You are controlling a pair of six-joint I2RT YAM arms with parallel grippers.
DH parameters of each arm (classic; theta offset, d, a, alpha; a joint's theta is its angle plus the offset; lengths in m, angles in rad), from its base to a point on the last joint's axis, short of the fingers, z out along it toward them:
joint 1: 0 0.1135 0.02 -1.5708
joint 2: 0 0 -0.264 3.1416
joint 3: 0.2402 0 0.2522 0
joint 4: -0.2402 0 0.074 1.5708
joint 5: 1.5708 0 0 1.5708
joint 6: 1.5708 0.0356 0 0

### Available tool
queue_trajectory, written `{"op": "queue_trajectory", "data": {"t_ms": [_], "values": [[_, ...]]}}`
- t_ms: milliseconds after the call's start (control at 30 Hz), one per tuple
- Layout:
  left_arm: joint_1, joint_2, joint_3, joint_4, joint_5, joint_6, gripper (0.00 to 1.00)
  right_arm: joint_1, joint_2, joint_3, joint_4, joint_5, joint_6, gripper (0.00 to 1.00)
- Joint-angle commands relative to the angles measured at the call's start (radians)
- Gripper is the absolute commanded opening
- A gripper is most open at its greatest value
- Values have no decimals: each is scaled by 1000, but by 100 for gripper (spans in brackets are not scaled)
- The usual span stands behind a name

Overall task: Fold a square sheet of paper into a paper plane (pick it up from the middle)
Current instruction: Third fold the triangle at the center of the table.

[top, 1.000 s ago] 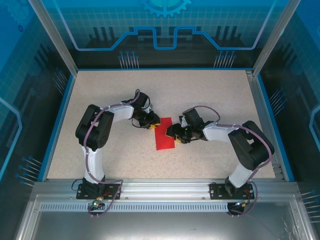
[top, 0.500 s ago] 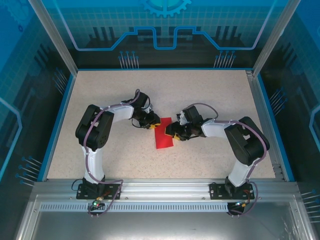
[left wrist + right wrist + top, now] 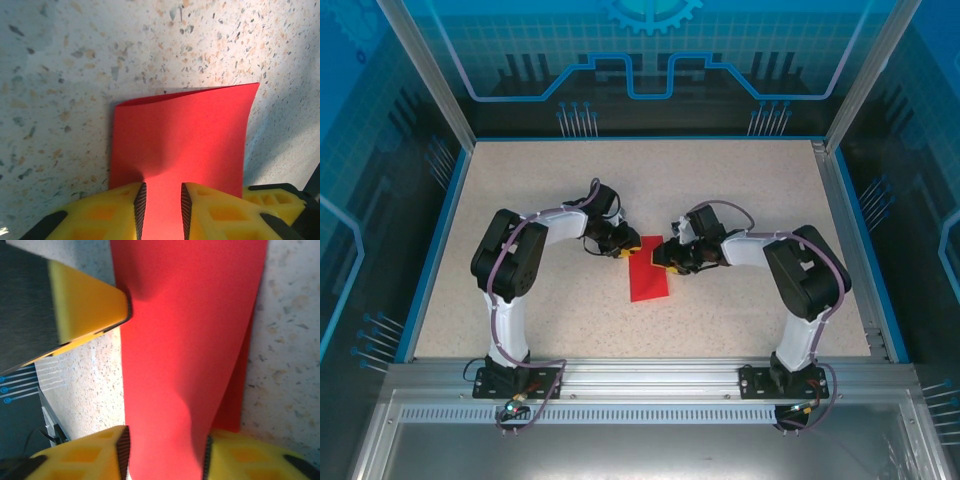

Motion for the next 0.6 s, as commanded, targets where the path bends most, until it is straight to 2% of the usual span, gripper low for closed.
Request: {"op": "queue_trajectory", "data": {"t_ms": [0, 200, 333, 567], "values": [[2, -32, -20, -38, 6, 17, 29, -11, 29, -1, 28, -27, 32, 30], [6, -103, 24, -52, 27, 55, 37, 16, 28, -50, 97, 29, 108, 16], [6, -156, 24, -65, 30, 67, 41, 36, 26, -88, 167, 73, 202, 11], [5, -245, -67, -46, 29, 112, 45, 87, 8, -114, 215, 167, 320, 12]]}}
